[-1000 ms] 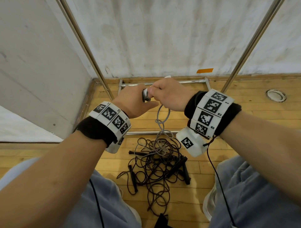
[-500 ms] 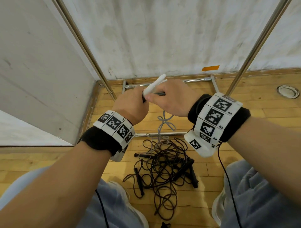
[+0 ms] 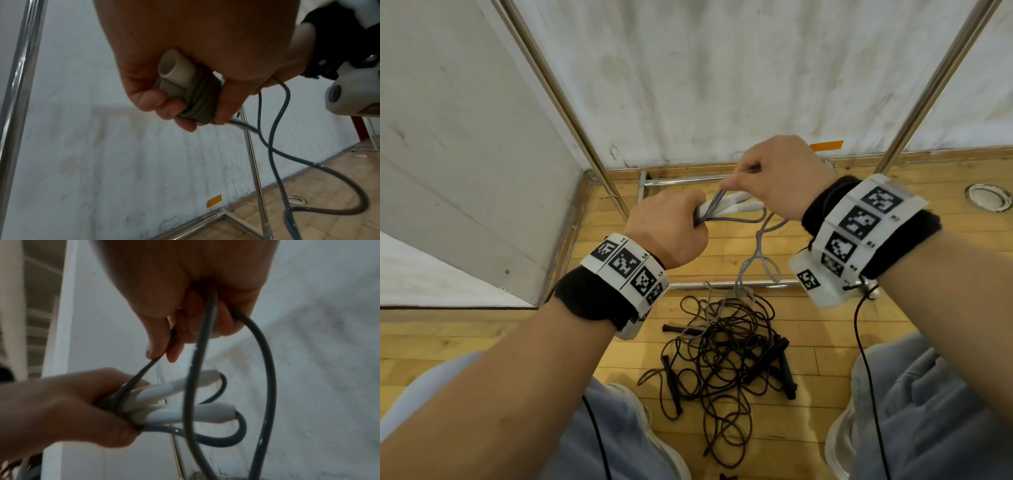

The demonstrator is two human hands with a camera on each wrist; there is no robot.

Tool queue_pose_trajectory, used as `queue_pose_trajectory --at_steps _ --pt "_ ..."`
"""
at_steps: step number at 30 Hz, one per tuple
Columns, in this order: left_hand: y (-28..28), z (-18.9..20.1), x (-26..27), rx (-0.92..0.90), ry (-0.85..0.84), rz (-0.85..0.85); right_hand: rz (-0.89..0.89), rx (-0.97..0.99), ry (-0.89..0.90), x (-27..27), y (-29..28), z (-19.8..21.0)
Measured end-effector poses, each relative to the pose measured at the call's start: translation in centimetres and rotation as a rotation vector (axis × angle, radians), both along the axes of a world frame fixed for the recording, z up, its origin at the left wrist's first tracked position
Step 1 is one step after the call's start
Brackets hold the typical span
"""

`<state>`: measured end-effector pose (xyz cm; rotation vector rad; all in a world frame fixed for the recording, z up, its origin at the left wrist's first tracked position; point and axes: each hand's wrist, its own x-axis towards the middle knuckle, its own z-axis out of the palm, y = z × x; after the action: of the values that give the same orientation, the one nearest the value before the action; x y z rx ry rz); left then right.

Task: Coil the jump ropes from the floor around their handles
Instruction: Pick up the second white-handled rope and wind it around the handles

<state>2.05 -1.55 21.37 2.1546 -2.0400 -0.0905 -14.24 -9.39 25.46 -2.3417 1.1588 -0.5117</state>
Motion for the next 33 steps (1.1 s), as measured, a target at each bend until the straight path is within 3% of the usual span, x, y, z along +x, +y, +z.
queue_pose_trajectory --at_steps 4,11,14,16,19,23,26,30,33 --pt "0.3 1.5 -0.5 -0.018 0.127 -0.104 -0.03 0.102 -0.075 -1.7 -1.4 0.8" --pt "1.2 3.3 -1.9 -0.081 0.314 -0.251 0.098 0.4 -0.154 -3.7 -1.6 0.8" --pt "1.5 3.6 -2.4 -0.13 0.392 -0.238 0.129 0.653 -0.302 -3.5 -1.8 0.6" --pt "1.6 3.9 -2.4 -0.165 0.456 -0.194 0.034 0.85 -0.425 -2.9 -1.9 0.1" --pt "1.7 4.1 -2.5 -0.203 0.542 -0.14 -0.079 0.734 -0.288 -1.3 -0.4 -1.9" --pt "1.6 4.2 -2.7 -0.252 0.65 -0.041 0.061 0.879 -0.388 0.4 2.0 -2.6" --pt "1.2 4.8 -2.5 -0.322 0.754 0.01 0.043 0.896 -0.486 1.3 2.7 -1.9" --pt "0.6 5.5 -2.5 -0.332 0.93 0.012 -0.014 0.822 -0.576 1.9 2.8 -0.9" --pt "0.1 5.9 -2.8 -0.324 0.981 0.016 -0.01 0.691 -0.503 1.8 2.3 -0.6"
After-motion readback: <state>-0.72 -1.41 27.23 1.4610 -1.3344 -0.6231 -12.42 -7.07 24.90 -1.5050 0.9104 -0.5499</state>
